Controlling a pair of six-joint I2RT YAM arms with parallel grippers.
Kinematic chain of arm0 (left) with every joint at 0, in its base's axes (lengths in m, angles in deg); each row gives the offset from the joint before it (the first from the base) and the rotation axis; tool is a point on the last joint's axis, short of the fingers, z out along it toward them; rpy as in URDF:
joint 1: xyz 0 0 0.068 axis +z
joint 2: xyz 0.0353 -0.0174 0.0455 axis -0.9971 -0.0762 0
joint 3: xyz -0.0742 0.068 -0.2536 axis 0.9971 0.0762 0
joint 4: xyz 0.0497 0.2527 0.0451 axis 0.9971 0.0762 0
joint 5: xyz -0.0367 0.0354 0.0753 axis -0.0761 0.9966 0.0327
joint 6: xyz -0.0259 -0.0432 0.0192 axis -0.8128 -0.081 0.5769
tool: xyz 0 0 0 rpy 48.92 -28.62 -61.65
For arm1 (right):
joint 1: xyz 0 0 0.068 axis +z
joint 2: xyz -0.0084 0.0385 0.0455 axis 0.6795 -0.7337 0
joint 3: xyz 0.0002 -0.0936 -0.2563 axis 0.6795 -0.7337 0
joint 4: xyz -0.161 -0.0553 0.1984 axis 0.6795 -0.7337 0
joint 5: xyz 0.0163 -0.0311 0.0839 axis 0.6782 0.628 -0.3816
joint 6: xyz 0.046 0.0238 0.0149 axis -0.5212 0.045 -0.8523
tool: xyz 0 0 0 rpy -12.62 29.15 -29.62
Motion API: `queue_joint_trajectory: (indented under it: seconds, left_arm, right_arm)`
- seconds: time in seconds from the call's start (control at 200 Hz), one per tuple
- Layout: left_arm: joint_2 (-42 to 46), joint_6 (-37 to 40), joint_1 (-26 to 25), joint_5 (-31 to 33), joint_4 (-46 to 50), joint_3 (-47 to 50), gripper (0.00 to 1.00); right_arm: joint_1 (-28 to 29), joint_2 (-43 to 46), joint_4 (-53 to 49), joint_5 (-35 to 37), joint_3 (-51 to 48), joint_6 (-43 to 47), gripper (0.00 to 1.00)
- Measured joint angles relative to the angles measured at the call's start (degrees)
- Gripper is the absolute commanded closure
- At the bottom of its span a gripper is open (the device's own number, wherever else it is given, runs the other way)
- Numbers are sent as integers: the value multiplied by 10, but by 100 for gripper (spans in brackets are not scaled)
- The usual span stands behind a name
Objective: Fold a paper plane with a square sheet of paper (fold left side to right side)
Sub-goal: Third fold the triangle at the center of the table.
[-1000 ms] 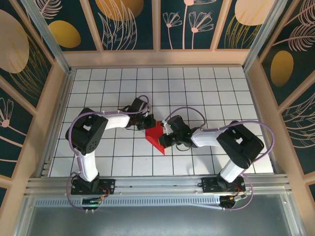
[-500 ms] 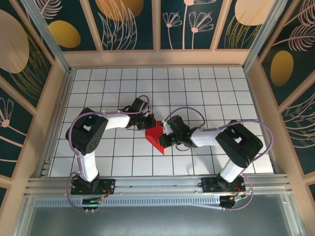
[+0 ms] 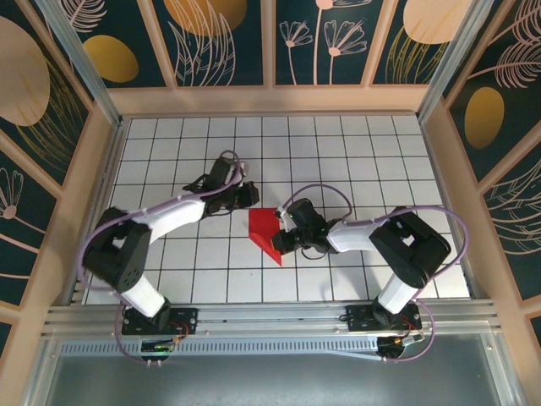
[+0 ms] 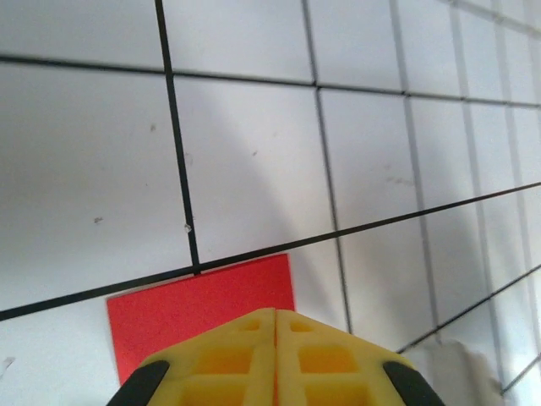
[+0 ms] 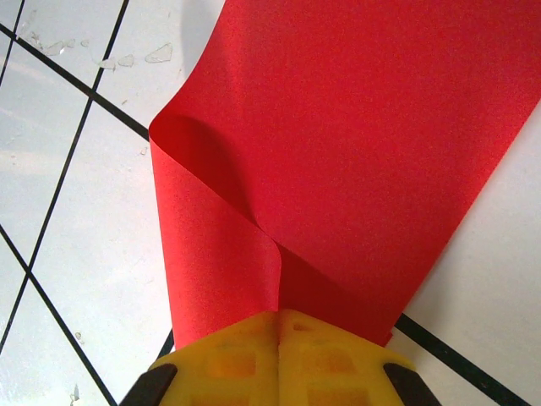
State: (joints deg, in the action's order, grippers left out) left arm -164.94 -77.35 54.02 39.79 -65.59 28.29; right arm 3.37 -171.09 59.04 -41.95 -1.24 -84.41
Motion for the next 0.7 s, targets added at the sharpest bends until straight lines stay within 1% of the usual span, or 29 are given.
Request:
queue_joint_trajectory:
  seconds: [0.05,0.16,0.25,0.34,0.505,0.701]
  left_arm:
    - [39,-5,1,-2,-21,33,100]
    - [98,-21,0,-23,-77,120,100]
    - [116,-42,-4,-42,-115,184,100]
    - [116,-61,-15,-57,-138,224,100]
    - [105,-92,-34,-77,-183,245,100]
    - [54,-111,-55,-86,-221,237,100]
  right_arm:
    - [0,0,0,0,0,0,100]
    - [0,0,0,0,0,0,100]
    - [0,0,0,0,0,0,100]
    - [0,0,0,0,0,0,100]
    - [0,0,0,0,0,0,100]
    - [0,-2,0,0,1,0,100]
